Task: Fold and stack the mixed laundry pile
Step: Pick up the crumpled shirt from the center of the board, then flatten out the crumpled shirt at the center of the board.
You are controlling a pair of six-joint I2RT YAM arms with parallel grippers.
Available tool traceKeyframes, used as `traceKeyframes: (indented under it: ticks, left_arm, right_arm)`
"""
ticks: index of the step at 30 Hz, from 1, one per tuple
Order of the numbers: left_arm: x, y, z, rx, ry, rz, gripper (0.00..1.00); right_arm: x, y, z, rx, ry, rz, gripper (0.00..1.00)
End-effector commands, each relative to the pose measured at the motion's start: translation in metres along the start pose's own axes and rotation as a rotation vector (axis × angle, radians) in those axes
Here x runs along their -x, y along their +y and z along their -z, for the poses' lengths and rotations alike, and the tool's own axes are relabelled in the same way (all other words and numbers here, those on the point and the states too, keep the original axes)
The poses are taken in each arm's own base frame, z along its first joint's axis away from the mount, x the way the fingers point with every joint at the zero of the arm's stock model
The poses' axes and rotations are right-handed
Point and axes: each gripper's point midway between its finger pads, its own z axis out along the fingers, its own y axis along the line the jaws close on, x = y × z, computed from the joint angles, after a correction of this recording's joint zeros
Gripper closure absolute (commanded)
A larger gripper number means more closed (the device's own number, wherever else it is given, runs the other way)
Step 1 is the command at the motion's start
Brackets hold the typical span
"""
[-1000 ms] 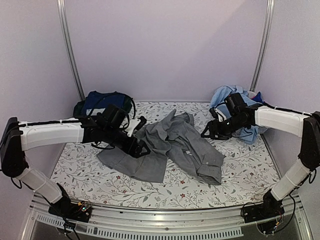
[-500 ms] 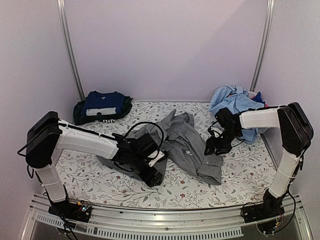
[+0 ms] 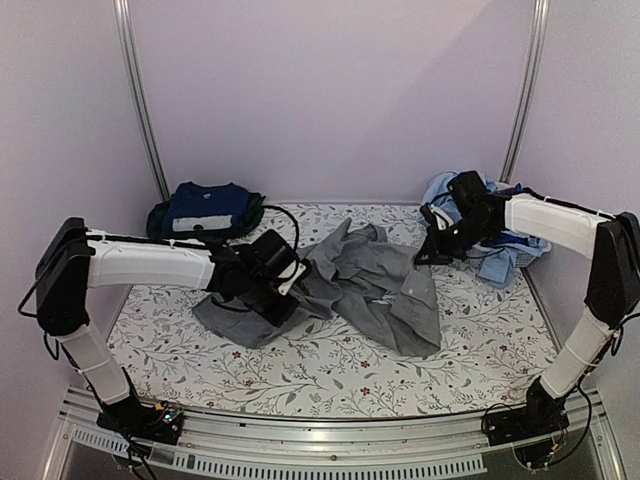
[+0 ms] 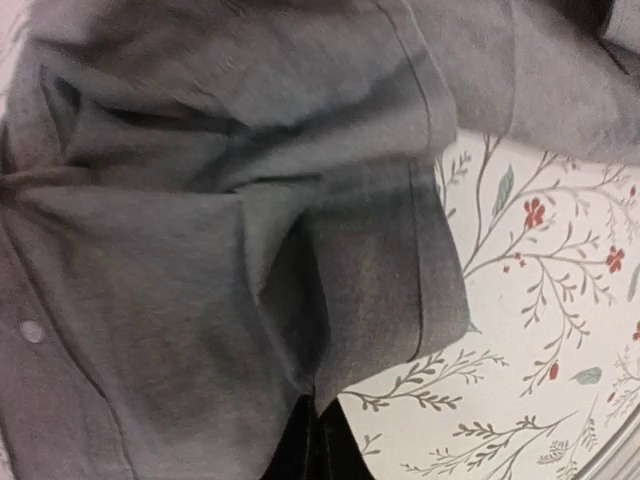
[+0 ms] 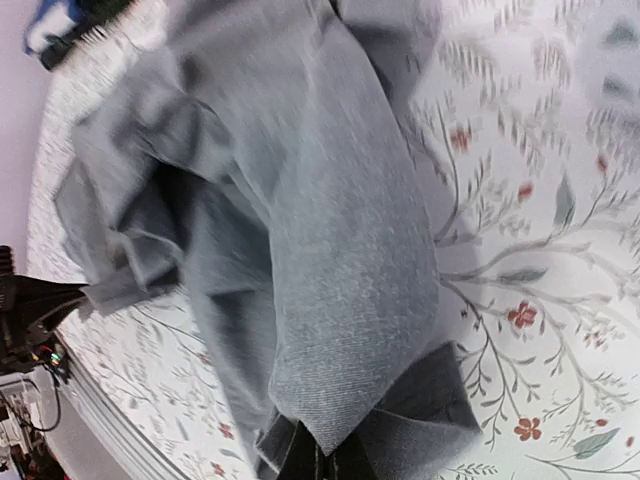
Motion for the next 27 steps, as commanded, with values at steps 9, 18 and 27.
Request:
traceKeyframes:
  ticks: [9, 18, 27]
  left_arm:
    - [0.174, 0.112, 0.203, 0.037, -0.627, 0.191, 1.00]
    - [0.206, 0.084, 0.371, -0.108, -1.021, 0.066, 1.00]
    - [0.172, 0.018, 0.452, -0.332, -1.160, -0.078, 1.00]
  right_arm:
    - [0.137, 0.095, 0.260, 0.300, -0.729, 0.168, 1.00]
    - [0.092, 0.176, 0.452, 0.384, -1.242, 0.417, 1.00]
    - [-0.007, 0.231, 0.579, 0.501, -1.516, 0.581, 1.00]
